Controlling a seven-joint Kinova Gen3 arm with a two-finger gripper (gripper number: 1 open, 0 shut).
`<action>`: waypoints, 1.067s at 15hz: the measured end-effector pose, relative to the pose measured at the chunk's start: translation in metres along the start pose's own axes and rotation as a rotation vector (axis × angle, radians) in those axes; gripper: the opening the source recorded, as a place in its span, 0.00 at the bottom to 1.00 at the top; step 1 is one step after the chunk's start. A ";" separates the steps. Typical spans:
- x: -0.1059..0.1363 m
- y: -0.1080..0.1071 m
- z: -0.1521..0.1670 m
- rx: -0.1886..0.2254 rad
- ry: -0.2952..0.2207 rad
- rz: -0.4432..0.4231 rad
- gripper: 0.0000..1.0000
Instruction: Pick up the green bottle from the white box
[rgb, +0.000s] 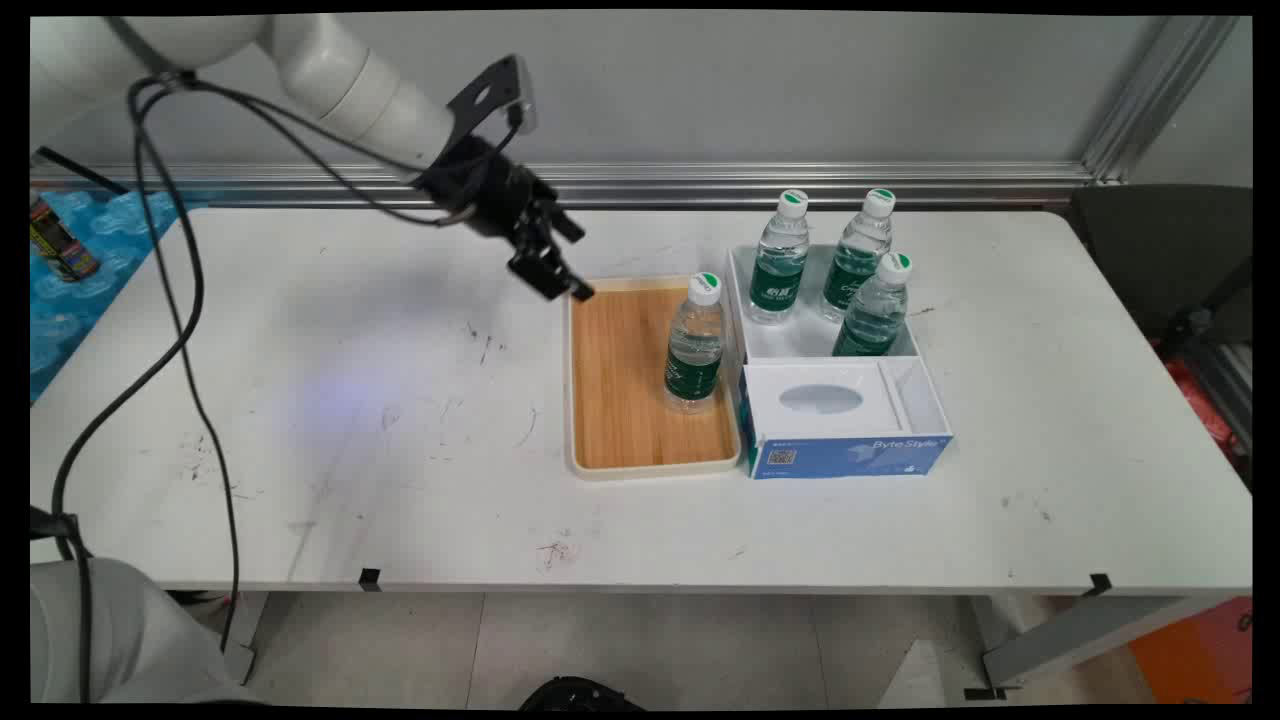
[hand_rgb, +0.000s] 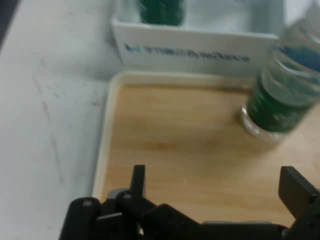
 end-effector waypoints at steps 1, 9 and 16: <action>0.005 -0.005 0.004 0.008 0.012 -0.002 1.00; 0.056 -0.032 0.054 0.037 0.140 -0.011 1.00; 0.084 -0.033 0.096 0.021 0.214 -0.012 1.00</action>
